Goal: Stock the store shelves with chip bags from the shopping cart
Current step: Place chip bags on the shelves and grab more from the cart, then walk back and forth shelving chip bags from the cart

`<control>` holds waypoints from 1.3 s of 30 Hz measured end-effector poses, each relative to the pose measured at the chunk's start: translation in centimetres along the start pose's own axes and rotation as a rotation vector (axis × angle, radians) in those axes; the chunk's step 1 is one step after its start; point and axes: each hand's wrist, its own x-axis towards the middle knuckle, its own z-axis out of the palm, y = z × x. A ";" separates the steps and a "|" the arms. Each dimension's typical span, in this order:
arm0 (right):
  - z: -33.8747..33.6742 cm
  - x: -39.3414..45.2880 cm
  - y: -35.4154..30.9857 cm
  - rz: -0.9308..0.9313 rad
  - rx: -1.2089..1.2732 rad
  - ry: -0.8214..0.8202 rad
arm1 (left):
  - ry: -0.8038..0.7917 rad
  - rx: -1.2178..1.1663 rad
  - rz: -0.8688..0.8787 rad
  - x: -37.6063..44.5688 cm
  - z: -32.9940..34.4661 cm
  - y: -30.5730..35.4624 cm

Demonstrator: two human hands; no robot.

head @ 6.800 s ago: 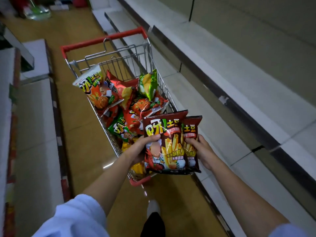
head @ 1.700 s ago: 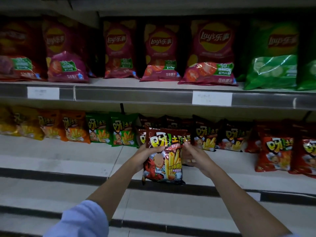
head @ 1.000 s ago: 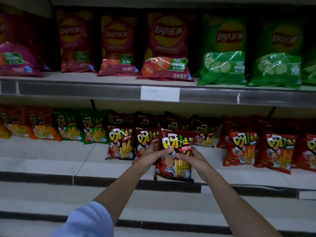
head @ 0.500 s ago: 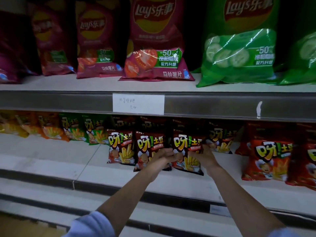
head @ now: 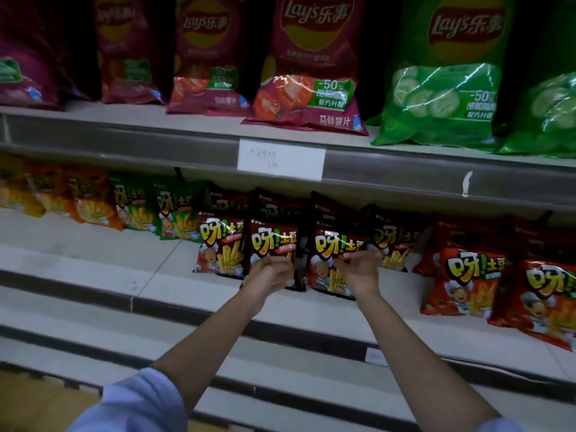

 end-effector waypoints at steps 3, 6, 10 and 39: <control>2.4 -4.6 -2.0 -0.009 0.107 -0.069 | 0.052 -0.022 0.010 -2.9 -2.3 -0.5; 5.5 -9.4 -3.5 0.016 0.218 -0.178 | 0.162 -0.066 0.020 -7.1 -4.9 -1.0; 10.7 -18.0 -5.2 0.106 0.366 -0.332 | 0.275 -0.127 0.073 -14.7 -10.3 -2.5; 52.7 -58.5 -11.2 0.000 0.230 -1.191 | 1.262 -0.663 0.317 -43.8 -53.9 -9.7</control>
